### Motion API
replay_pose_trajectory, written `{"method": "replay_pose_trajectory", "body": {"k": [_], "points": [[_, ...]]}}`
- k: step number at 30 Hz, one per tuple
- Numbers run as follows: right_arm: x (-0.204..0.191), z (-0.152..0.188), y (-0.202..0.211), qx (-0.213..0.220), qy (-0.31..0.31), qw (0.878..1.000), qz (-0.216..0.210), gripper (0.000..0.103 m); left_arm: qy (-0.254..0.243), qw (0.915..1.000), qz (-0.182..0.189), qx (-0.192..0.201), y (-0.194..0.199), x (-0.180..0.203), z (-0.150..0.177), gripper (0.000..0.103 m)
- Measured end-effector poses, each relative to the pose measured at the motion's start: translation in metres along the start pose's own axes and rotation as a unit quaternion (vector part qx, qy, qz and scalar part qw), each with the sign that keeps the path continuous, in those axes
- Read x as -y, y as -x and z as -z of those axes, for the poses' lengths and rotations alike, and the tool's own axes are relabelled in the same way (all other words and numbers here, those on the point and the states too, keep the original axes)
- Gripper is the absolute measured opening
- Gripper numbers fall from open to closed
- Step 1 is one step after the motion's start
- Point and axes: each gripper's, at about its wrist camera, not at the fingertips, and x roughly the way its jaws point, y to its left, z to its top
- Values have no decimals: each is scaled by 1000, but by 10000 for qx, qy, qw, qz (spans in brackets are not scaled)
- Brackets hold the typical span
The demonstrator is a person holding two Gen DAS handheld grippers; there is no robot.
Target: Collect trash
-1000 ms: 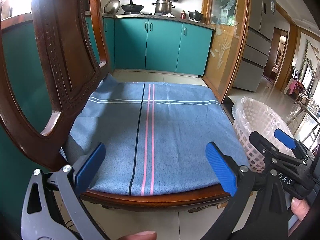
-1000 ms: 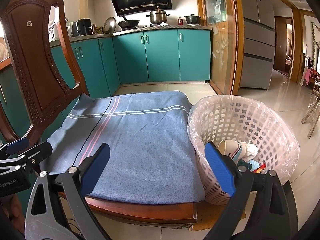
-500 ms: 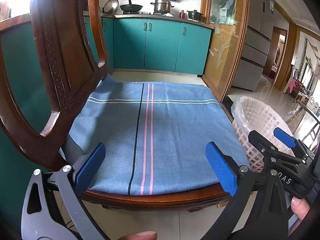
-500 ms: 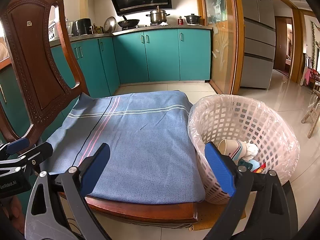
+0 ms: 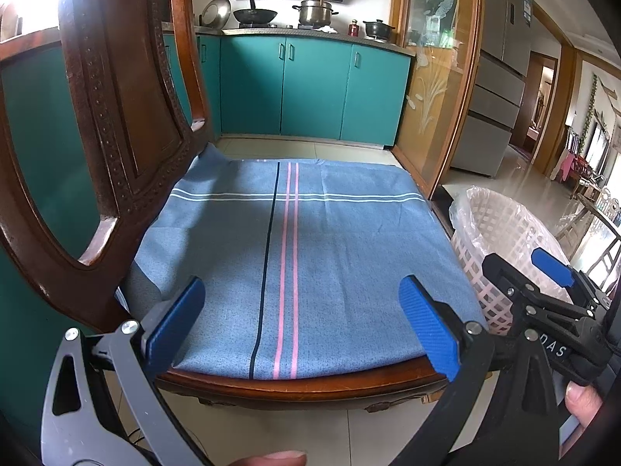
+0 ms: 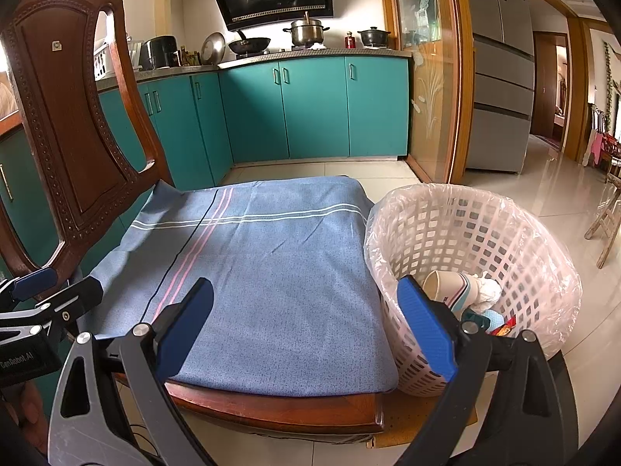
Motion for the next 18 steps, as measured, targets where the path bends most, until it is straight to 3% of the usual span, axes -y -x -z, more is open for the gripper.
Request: {"method": "replay_pose_trajectory", "body": {"k": [18], "points": [[-1,1,0,-1,9,10000,-1,93,-18,10000,46,-23,0,-1,-1,100]]}}
